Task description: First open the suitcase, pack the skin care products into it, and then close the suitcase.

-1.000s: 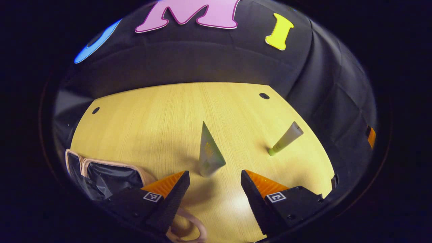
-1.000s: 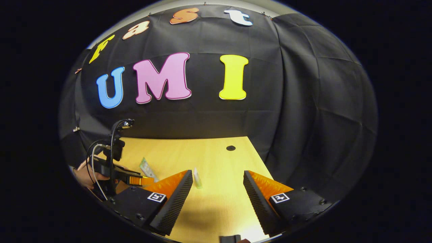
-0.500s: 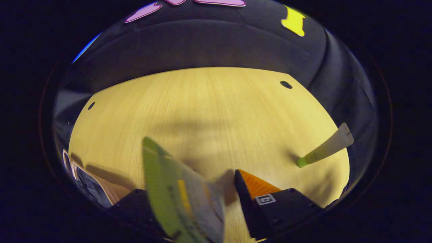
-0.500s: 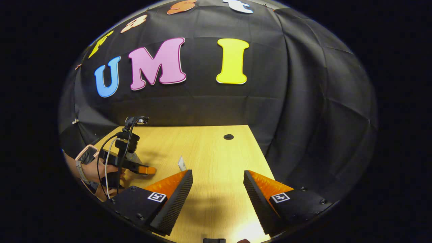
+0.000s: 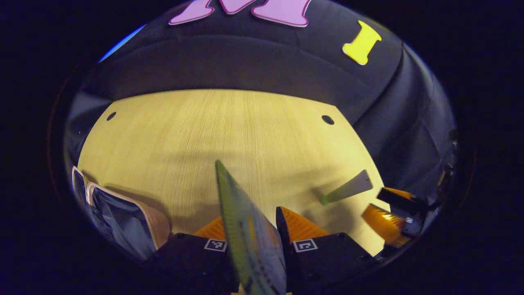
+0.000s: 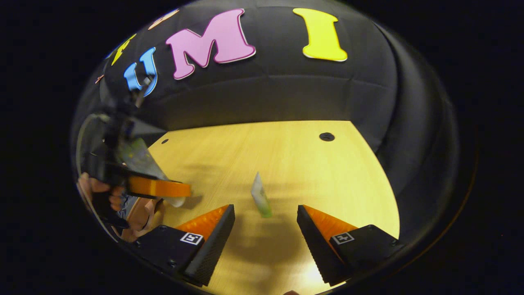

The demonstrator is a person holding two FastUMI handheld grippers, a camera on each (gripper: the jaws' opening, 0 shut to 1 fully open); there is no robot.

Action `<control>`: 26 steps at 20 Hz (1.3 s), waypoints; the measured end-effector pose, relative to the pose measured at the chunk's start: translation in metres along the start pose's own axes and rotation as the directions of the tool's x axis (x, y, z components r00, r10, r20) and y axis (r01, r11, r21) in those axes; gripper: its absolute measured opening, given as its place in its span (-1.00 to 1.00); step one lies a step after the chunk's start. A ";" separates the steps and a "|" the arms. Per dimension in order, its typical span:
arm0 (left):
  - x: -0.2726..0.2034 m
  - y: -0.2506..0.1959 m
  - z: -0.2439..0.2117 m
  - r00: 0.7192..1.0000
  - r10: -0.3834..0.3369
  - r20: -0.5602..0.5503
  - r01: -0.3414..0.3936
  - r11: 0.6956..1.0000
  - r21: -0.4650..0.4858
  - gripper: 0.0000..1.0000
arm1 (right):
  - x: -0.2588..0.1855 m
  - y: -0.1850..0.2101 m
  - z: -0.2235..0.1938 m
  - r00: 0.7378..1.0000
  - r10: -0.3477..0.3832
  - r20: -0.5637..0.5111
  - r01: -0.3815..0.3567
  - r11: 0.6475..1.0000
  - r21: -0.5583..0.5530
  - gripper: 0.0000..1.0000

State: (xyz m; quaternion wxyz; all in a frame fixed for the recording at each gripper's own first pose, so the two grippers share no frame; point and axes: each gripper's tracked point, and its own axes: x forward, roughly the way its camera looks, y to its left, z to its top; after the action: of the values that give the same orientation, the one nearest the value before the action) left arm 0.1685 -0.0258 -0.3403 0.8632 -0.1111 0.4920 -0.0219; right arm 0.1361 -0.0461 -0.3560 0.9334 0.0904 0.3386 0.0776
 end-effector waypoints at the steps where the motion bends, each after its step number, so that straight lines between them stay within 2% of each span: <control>1: -0.020 0.000 0.006 1.000 -0.002 0.026 0.001 0.999 0.034 -0.13 | 0.014 0.002 -0.005 1.000 0.000 -0.018 0.000 1.000 -0.005 0.94; 3: -0.059 0.002 0.008 0.998 -0.006 0.055 0.001 0.996 0.089 -0.13 | 0.038 0.000 -0.011 0.998 -0.018 -0.057 0.018 1.000 -0.002 0.94; 6: -0.116 0.015 -0.010 0.998 -0.008 0.058 0.002 0.994 0.110 -0.07 | 0.060 -0.002 -0.014 0.997 -0.037 -0.064 0.038 0.999 0.018 0.93; 7: -0.134 0.028 -0.019 0.999 0.015 0.052 -0.021 0.993 0.113 -0.14 | 0.066 -0.005 -0.017 0.996 -0.054 -0.067 0.056 0.998 0.019 0.93; 9: -0.167 0.058 -0.040 0.996 0.079 0.037 -0.082 0.991 0.103 -0.13 | 0.081 -0.012 -0.026 0.990 -0.097 -0.098 0.102 0.994 0.044 0.93; 11: -0.187 0.086 -0.064 0.992 0.127 -0.010 -0.126 0.990 0.057 -0.14 | 0.090 -0.012 -0.040 0.982 -0.107 -0.155 0.121 0.989 0.082 0.78; 13: -0.203 0.115 -0.086 0.984 0.165 -0.061 -0.165 0.986 -0.006 -0.07 | 0.094 -0.030 -0.031 0.970 -0.203 -0.133 0.213 0.975 0.062 0.02; 14: -0.207 0.130 -0.095 0.981 0.175 -0.083 -0.178 0.984 -0.029 -0.07 | 0.090 -0.026 -0.030 0.973 -0.178 -0.147 0.192 0.977 0.089 -0.36; 15: -0.210 0.140 -0.104 0.977 0.178 -0.120 -0.183 0.983 -0.032 -0.07 | 0.085 -0.021 -0.029 0.978 -0.150 -0.143 0.168 0.979 0.118 -0.53; 16: -0.212 0.150 -0.111 0.970 0.194 -0.144 -0.198 0.980 -0.015 -0.14 | 0.075 -0.019 -0.024 0.981 -0.148 -0.126 0.164 0.978 0.126 -0.57; 17: -0.213 0.164 -0.117 0.961 0.215 -0.173 -0.215 0.976 0.017 -0.07 | 0.061 -0.011 -0.020 0.984 -0.138 -0.110 0.151 0.981 0.121 -0.43; 18: -0.214 0.179 -0.121 0.950 0.236 -0.205 -0.231 0.972 0.050 -0.20 | 0.045 -0.005 -0.014 0.988 -0.130 -0.086 0.139 0.984 0.110 -0.43; 19: -0.212 0.189 -0.123 0.938 0.247 -0.243 -0.235 0.969 0.076 -0.20 | 0.027 0.000 -0.008 0.990 -0.124 -0.060 0.130 0.986 0.103 -0.43; 21: -0.204 0.205 -0.128 0.912 0.263 -0.315 -0.239 0.965 0.112 -0.06 | -0.008 0.014 -0.001 0.993 -0.115 -0.013 0.116 0.987 0.109 -0.44; 23: -0.189 0.219 -0.138 0.885 0.259 -0.388 -0.222 0.965 0.137 -0.14 | -0.041 0.027 0.009 0.993 -0.109 0.048 0.102 0.986 0.133 -0.44; 24: -0.178 0.229 -0.149 0.866 0.255 -0.430 -0.216 0.967 0.138 -0.07 | -0.052 0.033 0.012 0.992 -0.105 0.062 0.096 0.986 0.140 -0.45; 25: -0.167 0.241 -0.162 0.836 0.263 -0.481 -0.223 0.965 0.140 -0.14 | -0.062 0.040 0.012 0.992 -0.107 0.071 0.096 0.985 0.145 -0.45; 26: -0.158 0.253 -0.178 0.792 0.269 -0.547 -0.234 0.963 0.135 -0.14 | -0.067 0.042 0.010 0.991 -0.114 0.065 0.103 0.983 0.155 -0.45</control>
State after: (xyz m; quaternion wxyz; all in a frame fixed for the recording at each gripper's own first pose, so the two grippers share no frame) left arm -0.0832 0.2133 -0.3481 0.6786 -0.0071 0.7330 0.0465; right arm 0.0884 -0.0199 -0.2974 0.9386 0.1450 0.3131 -0.0025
